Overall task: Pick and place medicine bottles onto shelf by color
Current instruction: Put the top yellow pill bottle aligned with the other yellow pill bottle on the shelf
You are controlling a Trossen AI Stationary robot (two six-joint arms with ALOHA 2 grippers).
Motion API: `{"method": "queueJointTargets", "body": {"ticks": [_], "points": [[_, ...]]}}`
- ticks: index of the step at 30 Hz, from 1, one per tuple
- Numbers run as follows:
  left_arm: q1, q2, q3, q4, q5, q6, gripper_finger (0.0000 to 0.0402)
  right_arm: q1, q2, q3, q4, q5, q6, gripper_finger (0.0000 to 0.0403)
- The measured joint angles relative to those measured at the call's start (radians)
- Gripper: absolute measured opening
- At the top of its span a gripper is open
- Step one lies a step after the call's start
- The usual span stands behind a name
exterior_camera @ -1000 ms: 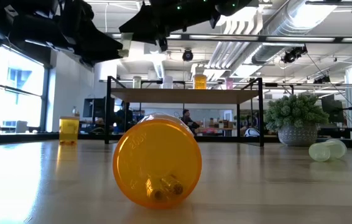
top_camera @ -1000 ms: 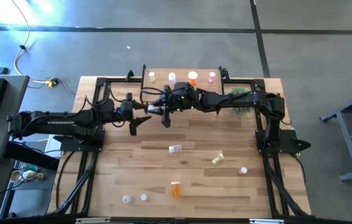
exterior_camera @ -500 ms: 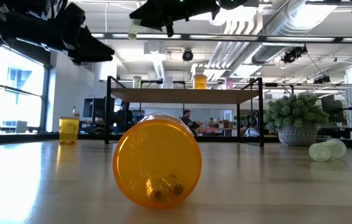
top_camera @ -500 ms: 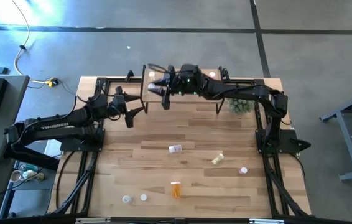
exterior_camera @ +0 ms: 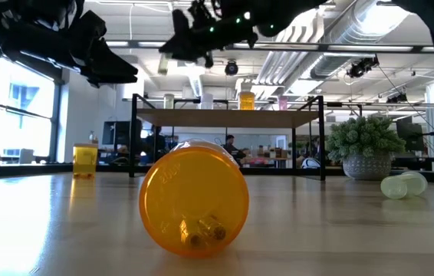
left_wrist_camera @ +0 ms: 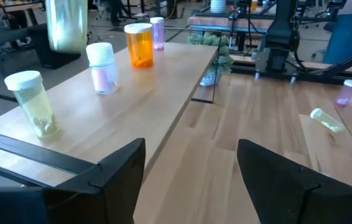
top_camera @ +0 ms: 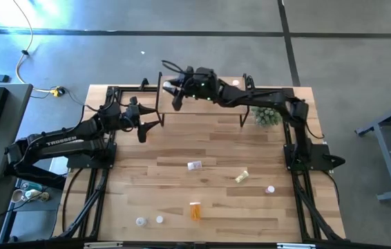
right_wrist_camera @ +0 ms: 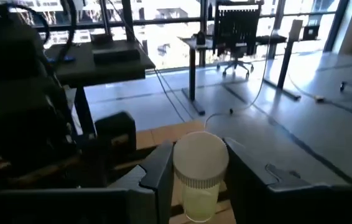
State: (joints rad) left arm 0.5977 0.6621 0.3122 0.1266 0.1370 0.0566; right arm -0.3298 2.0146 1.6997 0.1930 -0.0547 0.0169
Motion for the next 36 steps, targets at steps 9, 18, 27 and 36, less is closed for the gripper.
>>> {"method": "queueJointTargets", "body": {"ticks": [9,18,27,36], "points": [[0.0,0.0,0.0,0.0,0.001,0.0,0.0246,0.001,0.041,0.024,-0.061,-0.001,0.025,0.0104],[0.0,0.0,0.0,0.0,-0.001,0.0,0.0246,-0.019,0.047,0.134,-0.196,-0.001,-0.02,0.0104],[0.0,0.001,0.0,0.0,-0.001,0.0,0.0246,-0.017,0.052,0.029,-0.161,-0.002,0.012,0.0104],[0.0,0.001,0.0,-0.001,-0.001,-0.004,0.0246,-0.017,0.082,0.025,-0.138,-0.02,0.013,0.0104]]}}
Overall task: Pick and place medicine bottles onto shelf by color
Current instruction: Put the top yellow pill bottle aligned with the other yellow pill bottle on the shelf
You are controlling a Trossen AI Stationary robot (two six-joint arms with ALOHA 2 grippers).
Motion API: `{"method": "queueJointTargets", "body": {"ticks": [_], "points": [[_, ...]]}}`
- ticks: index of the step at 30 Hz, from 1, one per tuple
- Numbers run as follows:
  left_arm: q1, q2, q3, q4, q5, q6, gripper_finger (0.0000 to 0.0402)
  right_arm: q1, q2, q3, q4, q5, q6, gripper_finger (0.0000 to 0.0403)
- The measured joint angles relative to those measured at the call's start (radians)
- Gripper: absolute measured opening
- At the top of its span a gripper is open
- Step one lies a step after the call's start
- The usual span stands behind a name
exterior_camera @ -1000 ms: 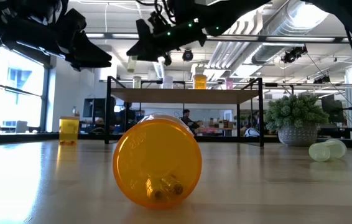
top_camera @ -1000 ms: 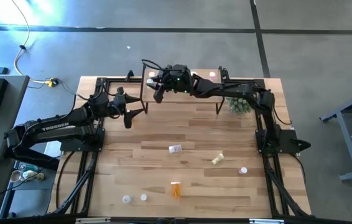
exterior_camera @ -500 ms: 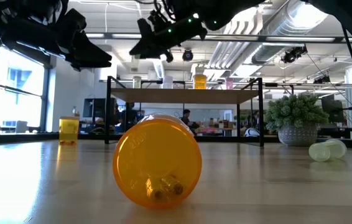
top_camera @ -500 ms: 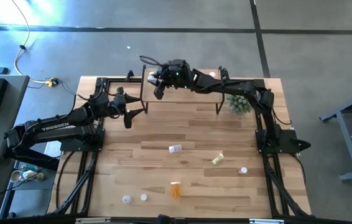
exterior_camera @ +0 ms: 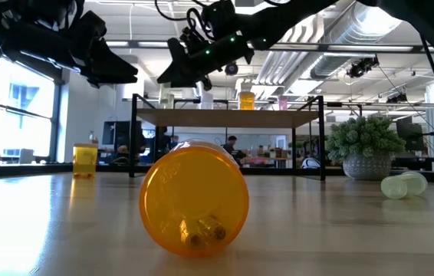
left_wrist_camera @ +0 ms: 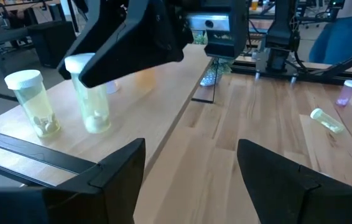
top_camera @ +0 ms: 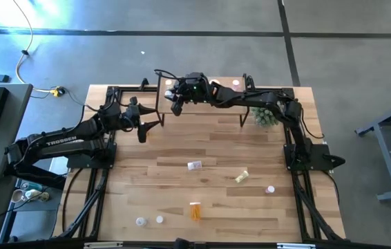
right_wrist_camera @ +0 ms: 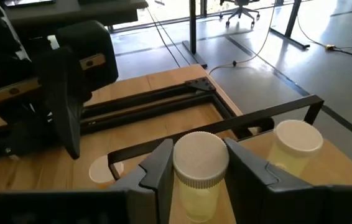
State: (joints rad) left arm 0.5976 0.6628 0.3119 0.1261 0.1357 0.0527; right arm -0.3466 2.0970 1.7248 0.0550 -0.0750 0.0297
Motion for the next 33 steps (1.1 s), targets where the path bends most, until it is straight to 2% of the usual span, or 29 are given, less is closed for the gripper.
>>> {"method": "queueJointTargets", "body": {"ticks": [33], "points": [[-0.001,0.0,0.0,-0.003,0.003,0.003,0.0246,0.013,0.033,0.001,-0.024,-0.008,-0.026,0.0104]]}}
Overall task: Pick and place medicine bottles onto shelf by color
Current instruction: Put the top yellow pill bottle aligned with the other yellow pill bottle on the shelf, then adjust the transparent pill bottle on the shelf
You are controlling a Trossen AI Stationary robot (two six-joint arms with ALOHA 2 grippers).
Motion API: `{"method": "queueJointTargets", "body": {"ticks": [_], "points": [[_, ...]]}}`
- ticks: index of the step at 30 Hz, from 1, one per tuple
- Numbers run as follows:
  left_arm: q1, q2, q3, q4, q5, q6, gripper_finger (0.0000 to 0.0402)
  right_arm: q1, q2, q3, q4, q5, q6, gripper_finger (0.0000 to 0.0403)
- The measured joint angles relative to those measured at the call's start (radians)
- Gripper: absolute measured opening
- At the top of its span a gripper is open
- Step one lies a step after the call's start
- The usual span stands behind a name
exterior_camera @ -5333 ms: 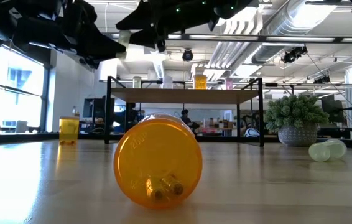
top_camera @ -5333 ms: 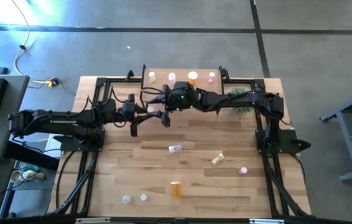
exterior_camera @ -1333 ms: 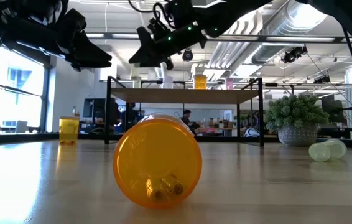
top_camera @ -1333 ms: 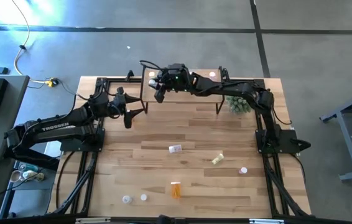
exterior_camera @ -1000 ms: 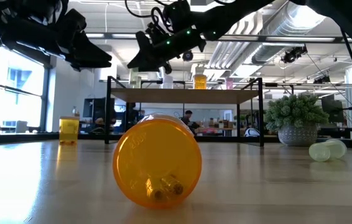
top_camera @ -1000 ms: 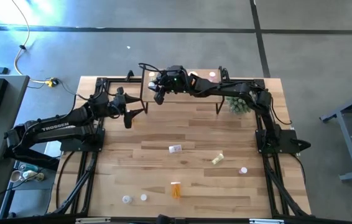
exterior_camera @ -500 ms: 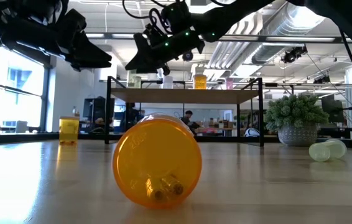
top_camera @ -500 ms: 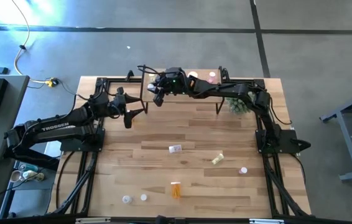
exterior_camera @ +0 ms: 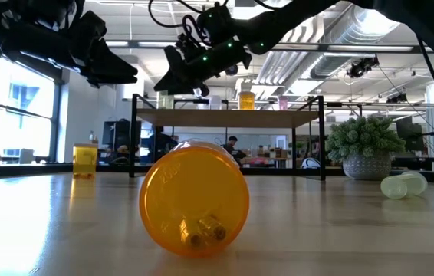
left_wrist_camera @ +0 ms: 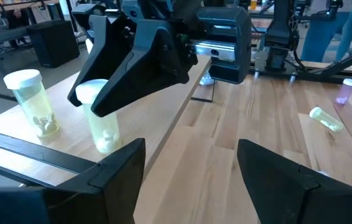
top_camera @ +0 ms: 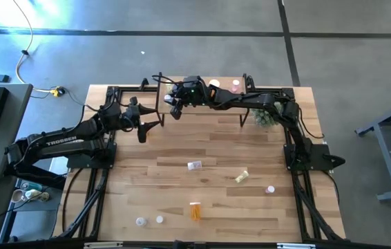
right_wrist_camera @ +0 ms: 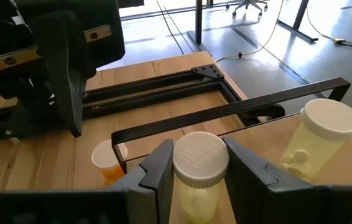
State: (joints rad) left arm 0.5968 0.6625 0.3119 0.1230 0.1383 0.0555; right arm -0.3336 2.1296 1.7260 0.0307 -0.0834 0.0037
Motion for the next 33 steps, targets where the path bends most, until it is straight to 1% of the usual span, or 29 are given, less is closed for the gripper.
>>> {"method": "queueJointTargets", "body": {"ticks": [8,15,19,27,33], "points": [[0.0,0.0,0.0,0.0,0.0,0.0,0.0246,0.0,0.0,0.0,0.0,0.0,-0.001,0.0109],[0.0,0.0,0.0,0.0,0.0,0.0,0.0246,0.0,0.002,-0.002,0.003,0.002,-0.004,0.0154],[0.0,0.0,0.0,0.0,0.0,0.0,0.0246,0.0,0.002,-0.002,0.013,0.002,-0.004,0.0169],[0.0,0.0,0.0,0.0,0.001,0.0,0.0246,0.0,-0.003,-0.002,0.02,0.002,-0.003,0.0173],[0.0,0.0,0.0,0.0,0.001,0.0,0.0246,0.001,-0.007,0.035,-0.009,0.002,-0.002,0.0174]]}}
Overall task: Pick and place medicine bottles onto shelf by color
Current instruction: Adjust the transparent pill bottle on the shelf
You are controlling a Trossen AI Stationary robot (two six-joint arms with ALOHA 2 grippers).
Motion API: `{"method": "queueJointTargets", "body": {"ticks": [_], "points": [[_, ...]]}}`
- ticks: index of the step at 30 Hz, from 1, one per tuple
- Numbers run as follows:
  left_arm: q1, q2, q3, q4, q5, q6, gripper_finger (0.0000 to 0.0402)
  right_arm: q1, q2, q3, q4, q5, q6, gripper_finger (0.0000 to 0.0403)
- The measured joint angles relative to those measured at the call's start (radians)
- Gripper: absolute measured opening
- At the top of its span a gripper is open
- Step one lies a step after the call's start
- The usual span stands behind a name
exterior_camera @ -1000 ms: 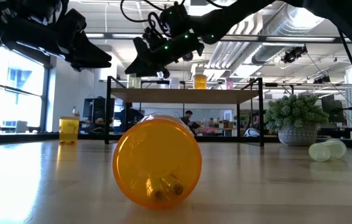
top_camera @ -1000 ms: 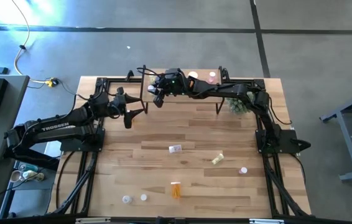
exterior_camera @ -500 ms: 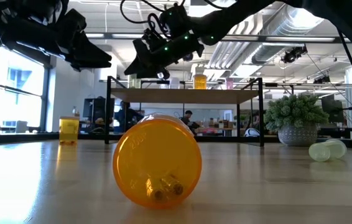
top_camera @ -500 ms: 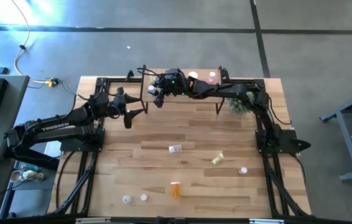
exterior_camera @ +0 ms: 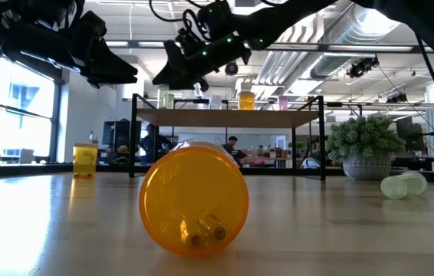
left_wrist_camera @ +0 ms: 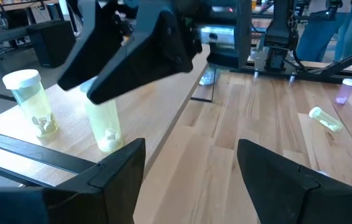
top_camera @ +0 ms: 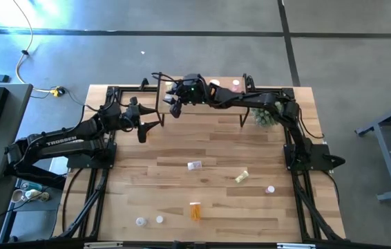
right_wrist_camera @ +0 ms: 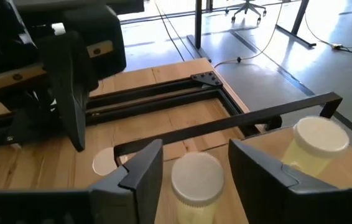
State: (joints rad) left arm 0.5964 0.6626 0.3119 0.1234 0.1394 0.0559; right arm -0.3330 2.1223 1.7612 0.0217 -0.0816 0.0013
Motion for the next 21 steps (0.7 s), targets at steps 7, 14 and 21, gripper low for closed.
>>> {"method": "queueJointTargets", "body": {"ticks": [7,14,21], "points": [[0.0,0.0,0.0,0.0,0.0,0.0,0.0246,0.0,0.0,0.072,-0.086,0.0,-0.001,0.0174],[0.0,0.0,0.0,-0.007,0.0,0.0,0.0246,-0.004,-0.001,0.23,-0.276,0.0,-0.047,0.0174],[0.0,0.0,0.0,-0.01,0.0,0.0,0.0246,-0.038,-0.002,0.407,-0.495,0.101,-0.15,0.0174]]}}
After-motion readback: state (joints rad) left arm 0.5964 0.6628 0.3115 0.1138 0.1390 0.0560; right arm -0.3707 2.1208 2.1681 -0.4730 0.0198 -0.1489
